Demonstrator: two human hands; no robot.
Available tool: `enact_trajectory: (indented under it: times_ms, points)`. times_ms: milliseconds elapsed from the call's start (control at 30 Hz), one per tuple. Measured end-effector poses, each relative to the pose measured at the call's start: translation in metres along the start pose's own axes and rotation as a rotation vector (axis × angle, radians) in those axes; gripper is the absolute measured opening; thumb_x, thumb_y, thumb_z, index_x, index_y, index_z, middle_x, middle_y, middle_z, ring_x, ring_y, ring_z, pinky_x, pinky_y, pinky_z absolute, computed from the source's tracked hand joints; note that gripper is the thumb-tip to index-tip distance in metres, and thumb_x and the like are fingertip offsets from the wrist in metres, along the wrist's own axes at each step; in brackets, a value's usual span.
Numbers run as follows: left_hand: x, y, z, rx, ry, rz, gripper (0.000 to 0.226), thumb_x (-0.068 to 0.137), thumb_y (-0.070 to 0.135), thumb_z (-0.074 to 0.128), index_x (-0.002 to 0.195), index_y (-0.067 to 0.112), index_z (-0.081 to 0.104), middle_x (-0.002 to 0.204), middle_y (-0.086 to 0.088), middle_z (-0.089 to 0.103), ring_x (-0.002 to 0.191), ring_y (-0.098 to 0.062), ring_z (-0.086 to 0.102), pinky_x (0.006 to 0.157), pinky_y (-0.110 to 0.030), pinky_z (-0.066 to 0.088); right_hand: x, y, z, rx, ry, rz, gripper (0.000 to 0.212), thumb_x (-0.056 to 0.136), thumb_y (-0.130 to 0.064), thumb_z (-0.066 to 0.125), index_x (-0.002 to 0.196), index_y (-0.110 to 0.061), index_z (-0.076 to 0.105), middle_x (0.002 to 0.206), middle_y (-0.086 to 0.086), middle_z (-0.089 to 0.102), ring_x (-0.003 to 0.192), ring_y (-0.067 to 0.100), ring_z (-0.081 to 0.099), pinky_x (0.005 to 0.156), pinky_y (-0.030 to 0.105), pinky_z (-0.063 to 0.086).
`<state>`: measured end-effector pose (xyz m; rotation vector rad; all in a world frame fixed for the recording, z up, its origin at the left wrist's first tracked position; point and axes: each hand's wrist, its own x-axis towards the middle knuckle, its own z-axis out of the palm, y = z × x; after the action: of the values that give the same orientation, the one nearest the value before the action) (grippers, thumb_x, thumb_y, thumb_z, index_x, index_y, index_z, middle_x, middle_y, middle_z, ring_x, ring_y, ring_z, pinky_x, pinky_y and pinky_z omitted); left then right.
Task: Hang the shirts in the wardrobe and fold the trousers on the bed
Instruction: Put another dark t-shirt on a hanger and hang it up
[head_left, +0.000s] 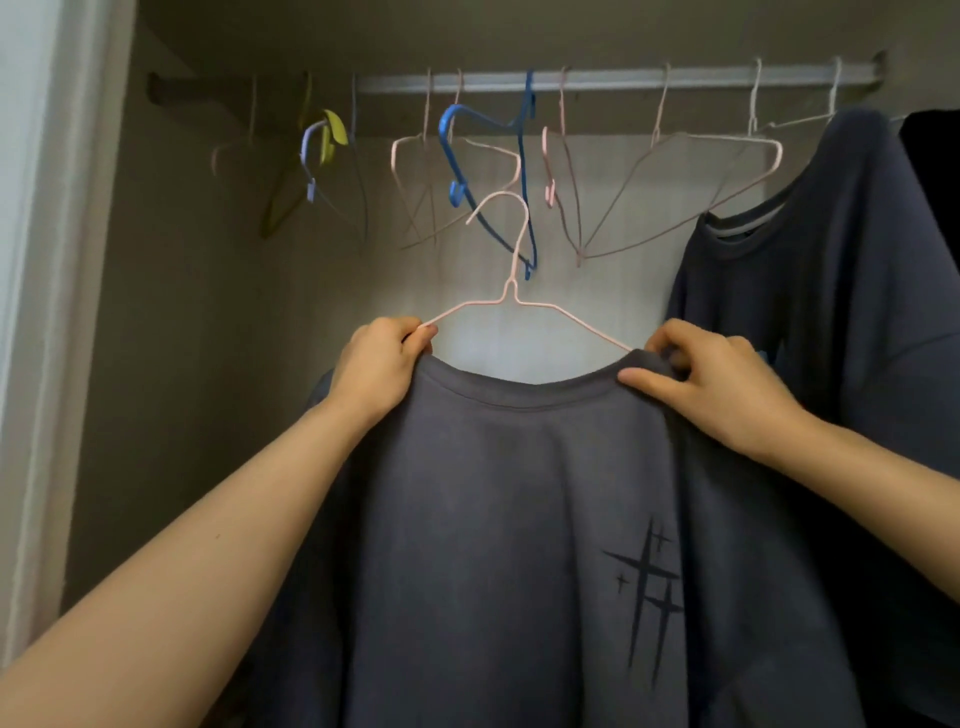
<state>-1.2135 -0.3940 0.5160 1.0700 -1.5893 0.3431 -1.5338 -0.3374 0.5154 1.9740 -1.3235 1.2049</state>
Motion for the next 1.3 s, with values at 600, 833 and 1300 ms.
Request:
enact_trajectory:
  times_ms: [600,833,1300]
  points:
    - [-0.005,-0.009,0.042,-0.241,-0.165,-0.035,0.025,0.099,0.030,0.058,0.081,0.023,0.073,0.078,-0.012,0.069,0.073,-0.015,0.051,0.062,-0.018,0.039,-0.036,-0.006,-0.031,0.944,-0.554,0.319,0.032,0.085,-0.037,0.060,0.097,-0.013,0.077,0.106,0.012,0.073,0.091,0.017,0.071,0.075,0.023,0.056]
    - [-0.005,0.001,0.079,-0.185,-0.341,-0.036,0.041,0.099,0.039,0.055,0.082,0.004,0.070,0.082,0.001,0.056,0.080,-0.019,0.053,0.089,-0.042,0.048,-0.049,-0.018,-0.061,0.974,-0.645,0.369,0.026,0.094,-0.020,0.055,0.104,-0.005,0.074,0.110,0.014,0.072,0.096,0.020,0.069,0.083,0.024,0.055]
    - [0.019,0.101,0.129,-0.369,-0.535,-0.031,0.041,0.105,0.030,0.040,0.104,0.002,0.071,0.103,-0.013,0.070,0.096,-0.029,0.063,0.088,-0.038,0.052,-0.017,-0.036,-0.107,0.822,-0.203,0.729,0.021,0.095,-0.017,0.060,0.101,0.000,0.069,0.075,0.013,0.074,0.059,0.019,0.070,0.046,0.023,0.051]
